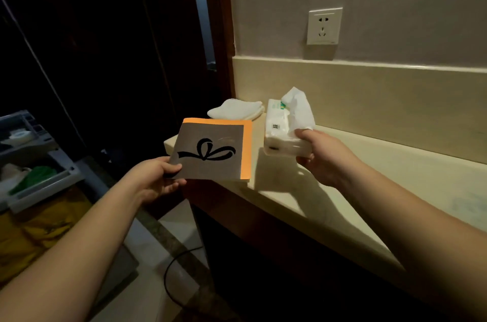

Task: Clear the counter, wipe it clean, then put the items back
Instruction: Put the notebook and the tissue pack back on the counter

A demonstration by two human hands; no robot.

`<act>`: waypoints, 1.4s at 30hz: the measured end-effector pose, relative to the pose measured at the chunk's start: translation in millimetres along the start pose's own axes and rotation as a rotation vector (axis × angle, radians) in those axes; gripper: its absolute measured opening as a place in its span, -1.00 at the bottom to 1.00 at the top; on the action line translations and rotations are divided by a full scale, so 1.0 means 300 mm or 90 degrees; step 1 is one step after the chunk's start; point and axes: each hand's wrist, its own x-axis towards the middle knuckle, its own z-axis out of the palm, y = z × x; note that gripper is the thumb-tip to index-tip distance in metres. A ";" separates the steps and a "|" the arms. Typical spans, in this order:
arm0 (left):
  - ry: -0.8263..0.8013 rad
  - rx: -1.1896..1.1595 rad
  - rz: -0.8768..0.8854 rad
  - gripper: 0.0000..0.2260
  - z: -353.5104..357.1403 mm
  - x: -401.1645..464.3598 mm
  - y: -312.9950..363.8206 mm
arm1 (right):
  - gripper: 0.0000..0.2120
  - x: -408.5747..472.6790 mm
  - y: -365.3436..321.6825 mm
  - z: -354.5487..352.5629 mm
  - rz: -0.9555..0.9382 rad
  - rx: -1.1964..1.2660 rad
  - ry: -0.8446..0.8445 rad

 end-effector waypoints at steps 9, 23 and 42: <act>0.065 0.114 0.016 -0.76 -0.062 0.260 0.016 | -0.92 0.198 0.047 0.006 0.030 -0.066 0.012; 0.184 0.480 0.202 -0.58 -0.105 0.657 0.022 | -0.80 0.415 0.120 0.150 0.028 -0.077 0.120; -0.023 0.627 0.337 -0.28 -0.249 0.851 -0.030 | -0.20 0.650 0.235 0.306 -0.102 -0.665 0.292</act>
